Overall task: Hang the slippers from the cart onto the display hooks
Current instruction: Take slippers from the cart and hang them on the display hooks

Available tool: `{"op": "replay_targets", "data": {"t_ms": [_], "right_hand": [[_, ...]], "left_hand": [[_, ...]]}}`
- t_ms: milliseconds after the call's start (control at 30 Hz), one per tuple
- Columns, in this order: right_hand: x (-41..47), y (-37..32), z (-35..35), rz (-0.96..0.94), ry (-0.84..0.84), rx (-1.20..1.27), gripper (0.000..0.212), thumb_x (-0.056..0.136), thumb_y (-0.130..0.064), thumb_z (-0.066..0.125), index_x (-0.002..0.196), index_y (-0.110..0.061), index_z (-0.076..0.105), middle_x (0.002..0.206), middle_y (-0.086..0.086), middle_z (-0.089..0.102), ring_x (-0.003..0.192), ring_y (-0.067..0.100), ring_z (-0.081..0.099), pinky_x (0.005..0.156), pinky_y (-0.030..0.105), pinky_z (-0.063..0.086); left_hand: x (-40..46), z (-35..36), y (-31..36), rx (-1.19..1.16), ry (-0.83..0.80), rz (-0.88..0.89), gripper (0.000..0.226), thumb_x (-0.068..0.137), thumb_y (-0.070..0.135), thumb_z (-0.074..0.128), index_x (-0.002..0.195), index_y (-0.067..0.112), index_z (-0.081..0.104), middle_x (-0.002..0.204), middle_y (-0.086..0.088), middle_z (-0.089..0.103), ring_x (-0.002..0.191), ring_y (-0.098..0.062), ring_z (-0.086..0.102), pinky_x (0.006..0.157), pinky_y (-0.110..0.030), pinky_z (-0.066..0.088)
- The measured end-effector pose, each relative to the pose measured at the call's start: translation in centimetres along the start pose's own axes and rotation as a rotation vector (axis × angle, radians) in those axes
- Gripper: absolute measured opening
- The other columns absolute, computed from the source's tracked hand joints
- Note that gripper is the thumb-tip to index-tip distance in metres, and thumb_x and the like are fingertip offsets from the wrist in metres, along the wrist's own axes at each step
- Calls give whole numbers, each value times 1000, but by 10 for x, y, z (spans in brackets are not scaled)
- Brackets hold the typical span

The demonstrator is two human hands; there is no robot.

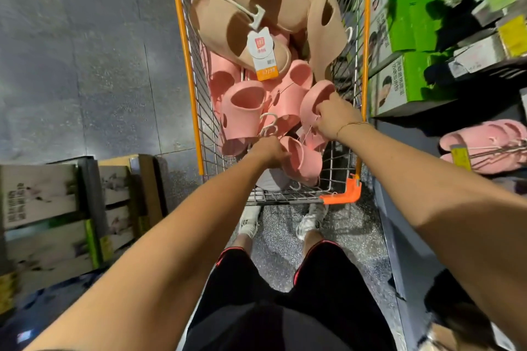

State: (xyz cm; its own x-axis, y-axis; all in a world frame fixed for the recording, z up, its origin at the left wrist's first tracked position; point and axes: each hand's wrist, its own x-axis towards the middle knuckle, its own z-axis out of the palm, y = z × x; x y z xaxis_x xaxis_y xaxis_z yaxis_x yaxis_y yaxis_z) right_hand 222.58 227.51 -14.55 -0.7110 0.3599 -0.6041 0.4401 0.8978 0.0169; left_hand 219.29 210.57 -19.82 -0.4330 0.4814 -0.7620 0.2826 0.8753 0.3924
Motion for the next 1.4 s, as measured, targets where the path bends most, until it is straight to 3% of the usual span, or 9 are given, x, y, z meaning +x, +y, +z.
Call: {"op": "replay_targets", "data": {"t_ms": [133, 267, 400, 567, 767, 967, 1200, 1333, 1400], "right_hand": [[-3, 8, 0, -24, 43, -30, 34, 91, -28, 61, 120, -10, 66, 131, 15, 49, 108, 38, 58, 89, 44, 53], [-9, 12, 2, -74, 104, -63, 30, 91, -26, 59, 117, -13, 68, 130, 13, 47, 111, 36, 54, 86, 42, 49], [-19, 14, -7, -172, 221, -27, 24, 89, -23, 59, 106, -10, 72, 123, 11, 53, 107, 37, 57, 83, 42, 50], [-30, 16, -45, -161, 233, 66, 8, 87, -21, 56, 81, -18, 60, 94, 13, 57, 95, 40, 61, 77, 41, 49], [-46, 6, -104, -216, 336, 48, 14, 90, -24, 50, 81, -14, 55, 97, 25, 61, 96, 45, 60, 76, 42, 45], [-52, -2, -141, -220, 394, 73, 14, 90, -23, 46, 81, -13, 50, 84, 17, 50, 86, 40, 57, 73, 42, 45], [-61, -22, -158, -246, 441, 91, 15, 92, -29, 47, 84, -17, 50, 99, 23, 61, 96, 43, 61, 79, 44, 49], [-64, -33, -166, -254, 454, 95, 17, 95, -29, 44, 86, -16, 51, 93, 17, 57, 96, 42, 60, 82, 45, 50], [-66, -37, -169, -269, 458, 95, 16, 95, -28, 44, 86, -17, 51, 89, 13, 55, 95, 42, 61, 82, 46, 50]], "left_hand": [[5, 16, 10, -176, 71, -106, 31, 92, 34, 65, 101, 5, 71, 97, -9, 71, 89, -26, 68, 78, -34, 57], [7, 25, 15, -255, 115, -161, 35, 84, 28, 74, 109, 5, 63, 104, -9, 72, 92, -26, 70, 80, -35, 58], [-3, 19, 16, -210, 207, -129, 53, 82, 30, 73, 123, 6, 49, 117, -13, 65, 107, -32, 64, 87, -40, 53], [-20, -21, 16, -111, 309, -1, 43, 86, 33, 63, 119, 10, 49, 113, -13, 64, 102, -34, 63, 86, -45, 55], [-49, -112, 41, 17, 483, 176, 35, 94, 31, 52, 120, 8, 56, 100, -12, 60, 92, -27, 55, 81, -35, 45], [-73, -181, 62, 21, 642, 241, 35, 96, 31, 46, 120, 9, 57, 118, -19, 65, 109, -34, 60, 87, -35, 45], [-95, -220, 63, 1, 685, 316, 39, 100, 28, 42, 131, 14, 60, 128, -11, 65, 116, -28, 59, 86, -25, 41], [-100, -235, 57, 20, 697, 319, 34, 97, 32, 39, 111, 14, 64, 105, -9, 65, 99, -27, 59, 76, -26, 36], [-104, -242, 54, 25, 708, 318, 32, 95, 31, 38, 105, 12, 62, 105, -12, 64, 95, -26, 57, 74, -26, 33]]}}
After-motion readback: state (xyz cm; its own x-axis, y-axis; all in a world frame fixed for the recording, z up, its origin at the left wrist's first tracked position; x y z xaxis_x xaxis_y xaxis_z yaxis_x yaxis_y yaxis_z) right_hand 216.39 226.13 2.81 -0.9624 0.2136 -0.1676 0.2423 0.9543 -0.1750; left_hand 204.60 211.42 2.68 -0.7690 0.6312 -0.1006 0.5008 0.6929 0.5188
